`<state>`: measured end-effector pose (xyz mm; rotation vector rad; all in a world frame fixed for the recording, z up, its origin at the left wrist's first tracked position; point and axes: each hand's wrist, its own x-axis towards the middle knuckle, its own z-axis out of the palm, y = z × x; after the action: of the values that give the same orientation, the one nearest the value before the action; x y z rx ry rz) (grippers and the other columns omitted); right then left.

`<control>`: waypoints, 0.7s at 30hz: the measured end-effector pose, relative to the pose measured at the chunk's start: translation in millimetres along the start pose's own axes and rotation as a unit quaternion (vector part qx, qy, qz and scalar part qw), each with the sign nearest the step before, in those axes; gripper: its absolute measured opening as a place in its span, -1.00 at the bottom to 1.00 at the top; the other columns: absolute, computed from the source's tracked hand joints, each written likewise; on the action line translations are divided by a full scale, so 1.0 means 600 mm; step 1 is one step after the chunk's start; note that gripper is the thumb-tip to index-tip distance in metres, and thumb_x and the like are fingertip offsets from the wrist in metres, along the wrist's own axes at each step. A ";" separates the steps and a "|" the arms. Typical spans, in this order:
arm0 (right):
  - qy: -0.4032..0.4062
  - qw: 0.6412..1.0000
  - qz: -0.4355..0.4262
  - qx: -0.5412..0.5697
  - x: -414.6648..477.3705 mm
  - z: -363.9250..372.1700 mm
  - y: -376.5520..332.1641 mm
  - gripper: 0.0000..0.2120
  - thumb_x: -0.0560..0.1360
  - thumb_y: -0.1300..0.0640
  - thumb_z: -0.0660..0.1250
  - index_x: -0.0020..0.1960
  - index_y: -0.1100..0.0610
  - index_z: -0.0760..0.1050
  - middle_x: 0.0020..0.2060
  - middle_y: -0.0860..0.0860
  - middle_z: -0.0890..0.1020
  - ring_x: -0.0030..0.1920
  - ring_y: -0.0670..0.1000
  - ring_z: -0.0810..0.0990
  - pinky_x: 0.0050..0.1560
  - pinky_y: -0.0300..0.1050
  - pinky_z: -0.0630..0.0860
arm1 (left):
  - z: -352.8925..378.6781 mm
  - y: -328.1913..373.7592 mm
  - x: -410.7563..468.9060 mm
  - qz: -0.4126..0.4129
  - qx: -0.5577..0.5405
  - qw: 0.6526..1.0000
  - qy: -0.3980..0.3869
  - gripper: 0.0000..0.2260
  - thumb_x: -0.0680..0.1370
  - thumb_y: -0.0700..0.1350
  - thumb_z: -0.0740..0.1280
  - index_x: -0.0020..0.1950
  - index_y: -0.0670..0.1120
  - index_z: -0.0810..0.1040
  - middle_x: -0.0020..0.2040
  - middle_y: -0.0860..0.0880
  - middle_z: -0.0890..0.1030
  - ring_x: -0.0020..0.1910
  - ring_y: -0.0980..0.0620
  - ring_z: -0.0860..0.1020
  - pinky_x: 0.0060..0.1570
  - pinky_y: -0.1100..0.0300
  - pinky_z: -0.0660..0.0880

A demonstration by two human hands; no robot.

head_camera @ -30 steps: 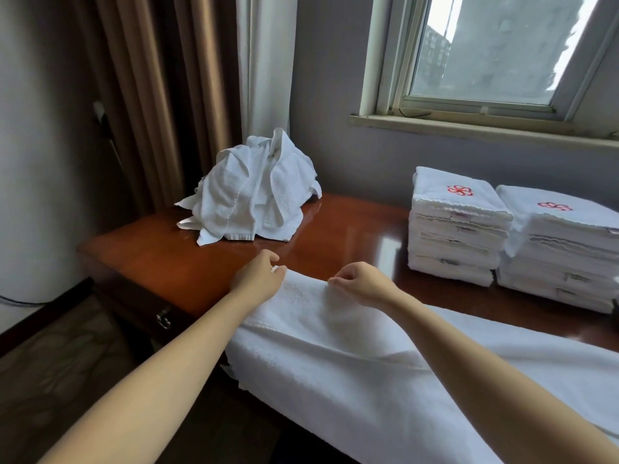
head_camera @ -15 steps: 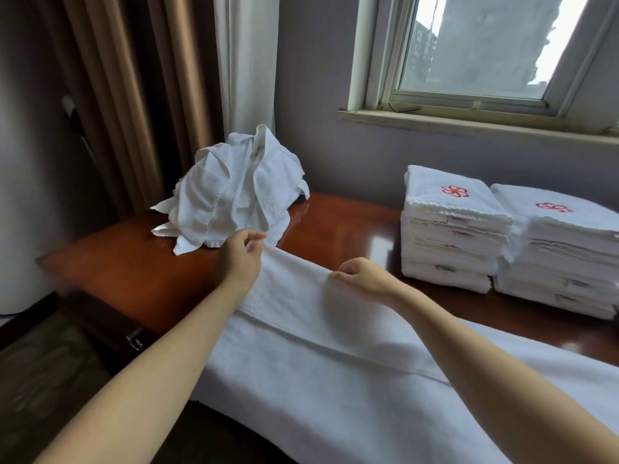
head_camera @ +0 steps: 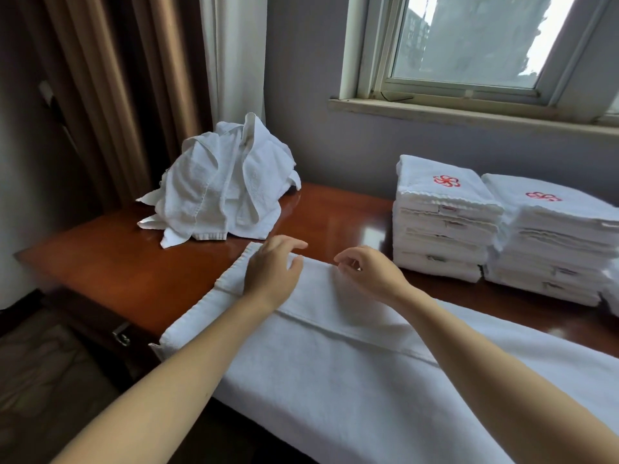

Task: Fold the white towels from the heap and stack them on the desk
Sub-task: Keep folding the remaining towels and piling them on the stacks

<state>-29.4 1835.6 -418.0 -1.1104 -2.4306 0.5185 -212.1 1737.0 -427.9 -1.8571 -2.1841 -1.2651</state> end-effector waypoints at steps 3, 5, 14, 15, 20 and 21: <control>0.023 1.000 0.013 0.016 -0.041 -0.029 0.010 -0.76 0.54 0.13 0.26 0.13 -0.04 0.63 -0.01 -0.14 0.60 0.01 -0.10 0.56 0.03 -0.10 0.51 | 0.014 0.046 -0.026 0.023 -0.026 0.998 -0.048 -0.79 0.58 -0.13 0.29 0.18 0.04 0.60 0.21 0.09 0.57 0.20 0.09 0.51 0.18 0.17 0.44; 0.052 0.998 0.017 0.029 -0.083 -0.050 0.019 -0.79 0.54 0.14 0.30 0.10 -0.04 0.64 -0.07 -0.17 0.60 -0.04 -0.12 0.57 -0.01 -0.16 0.49 | 0.022 0.077 -0.050 0.052 -0.044 0.995 -0.078 -0.80 0.58 -0.12 0.29 0.17 0.07 0.60 0.18 0.13 0.58 0.17 0.13 0.52 0.15 0.18 0.46; 0.072 0.996 0.043 0.027 -0.268 -0.120 0.052 -0.89 0.41 0.09 0.41 -0.12 -0.11 0.56 -0.18 -0.14 0.58 -0.12 -0.13 0.54 -0.11 -0.13 0.51 | 0.055 0.175 -0.131 0.188 -0.067 0.959 -0.202 -0.77 0.56 -0.11 0.37 0.21 -0.02 0.61 0.19 0.08 0.59 0.19 0.12 0.51 0.19 0.16 0.44; 0.045 0.998 0.049 0.014 -0.283 -0.128 0.054 -0.87 0.38 0.07 0.43 -0.14 -0.13 0.53 -0.17 -0.14 0.57 -0.13 -0.11 0.54 -0.11 -0.13 0.51 | 0.059 0.181 -0.136 0.192 -0.059 0.957 -0.209 -0.75 0.55 -0.10 0.37 0.23 -0.02 0.60 0.21 0.08 0.58 0.21 0.11 0.51 0.20 0.16 0.44; -0.057 0.985 0.091 -0.139 -0.334 -0.153 0.068 -0.72 0.32 0.00 0.44 0.01 -0.14 0.51 -0.04 -0.18 0.44 -0.05 -0.12 0.39 -0.23 -0.15 0.37 | 0.071 0.193 -0.148 0.178 0.005 0.958 -0.226 -0.64 0.55 -0.02 0.34 0.35 0.06 0.50 0.33 0.11 0.50 0.31 0.11 0.43 0.29 0.16 0.38; -0.058 0.980 0.096 -0.162 -0.338 -0.156 0.068 -0.71 0.33 0.02 0.43 0.03 -0.14 0.50 -0.03 -0.17 0.43 -0.06 -0.11 0.37 -0.25 -0.15 0.35 | 0.072 0.195 -0.148 0.178 0.018 0.957 -0.230 -0.63 0.55 -0.01 0.33 0.37 0.07 0.48 0.34 0.11 0.49 0.33 0.11 0.42 0.29 0.17 0.36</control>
<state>164.4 1718.4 -402.7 -1.4979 -2.5870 0.2522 -68.3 1684.8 -434.6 -2.5843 -1.8777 -0.7806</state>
